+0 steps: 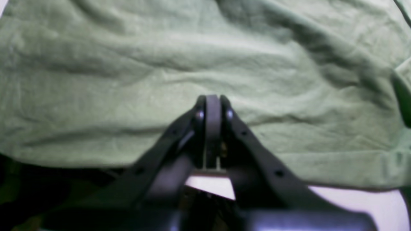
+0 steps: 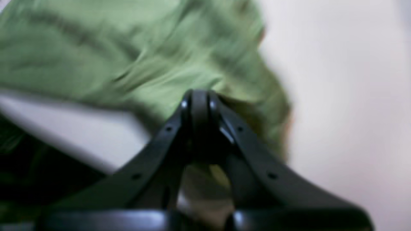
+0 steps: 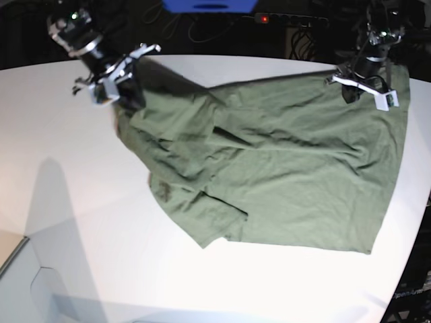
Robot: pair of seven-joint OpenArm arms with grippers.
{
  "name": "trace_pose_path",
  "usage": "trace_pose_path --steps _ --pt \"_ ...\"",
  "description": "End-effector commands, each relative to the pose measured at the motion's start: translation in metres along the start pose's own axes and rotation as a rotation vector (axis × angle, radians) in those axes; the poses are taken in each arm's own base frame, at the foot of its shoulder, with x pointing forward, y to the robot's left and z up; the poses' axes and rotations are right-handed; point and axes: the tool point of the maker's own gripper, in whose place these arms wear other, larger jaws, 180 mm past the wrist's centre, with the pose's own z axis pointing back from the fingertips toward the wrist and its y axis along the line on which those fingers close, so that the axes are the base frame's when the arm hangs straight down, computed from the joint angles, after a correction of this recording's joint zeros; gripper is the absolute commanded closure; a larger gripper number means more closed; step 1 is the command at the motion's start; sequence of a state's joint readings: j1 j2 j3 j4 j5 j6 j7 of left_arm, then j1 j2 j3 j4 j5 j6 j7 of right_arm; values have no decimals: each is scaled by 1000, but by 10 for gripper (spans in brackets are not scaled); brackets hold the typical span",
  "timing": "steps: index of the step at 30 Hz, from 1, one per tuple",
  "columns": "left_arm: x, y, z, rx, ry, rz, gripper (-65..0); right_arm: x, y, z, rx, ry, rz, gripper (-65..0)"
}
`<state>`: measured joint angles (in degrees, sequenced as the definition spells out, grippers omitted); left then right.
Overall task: Layout the t-shirt on the table in an organized manner, then fold the t-shirt properly
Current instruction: 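Pull the collar edge with both grippers to spread the t-shirt, then smooth the t-shirt side with the right gripper toward the hem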
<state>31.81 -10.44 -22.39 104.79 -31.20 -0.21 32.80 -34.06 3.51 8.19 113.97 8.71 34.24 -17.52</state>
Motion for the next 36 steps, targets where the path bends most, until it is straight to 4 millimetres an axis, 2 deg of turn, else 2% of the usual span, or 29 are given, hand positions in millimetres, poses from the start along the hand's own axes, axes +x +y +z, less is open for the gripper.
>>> trace_pose_path --steps 1,4,6,8,11,14,16,19,22,24,26,27,31,33,35,36 --pt "14 -3 2 -11 -46 -11 -6 8 6 3 17 -35 -2 0" --pt "14 -3 2 -11 -48 -7 -21 -12 16 10 48 43 -3 0" --pt "21 -6 0 -18 -65 -6 -70 -26 22 14 73 104 7 -10" --pt "28 -9 -3 -26 -81 -4 -147 -37 27 17 101 163 24 -84" --pt "36 -20 -11 -48 -60 2 -260 -50 25 21 113 237 52 -251" --pt "46 -36 -21 -79 -48 39 -284 -53 15 29 84 243 50 -379" --pt "55 -43 -29 -90 -56 47 -284 -45 0 35 29 190 42 -392" --pt "55 -42 -42 -85 -42 73 -284 -32 -20 38 -27 123 54 -392" --pt "39 -30 -54 -59 8 94 -284 -8 -37 26 -60 57 89 -395" --pt "27 -13 -60 -25 50 88 -283 12 -48 13 -77 5 117 -394" --pt "18 0 -64 1 84 88 -271 32 -60 -2 -94 -22 145 -391" --pt "11 3 -65 9 101 94 -241 46 -68 -11 -110 -35 161 -391" --pt "6 25 -66 55 121 111 -63 100 -95 -47 -160 -64 187 -375" --pt "11 26 -70 57 111 116 -3 119 -105 -73 -149 -55 189 -330" --pt "8 29 -70 63 121 118 0 135 -108 -105 -109 -40 187 -254" --pt "7 30 -71 66 124 119 -2 135 -108 -121 -83 -19 178 -210"
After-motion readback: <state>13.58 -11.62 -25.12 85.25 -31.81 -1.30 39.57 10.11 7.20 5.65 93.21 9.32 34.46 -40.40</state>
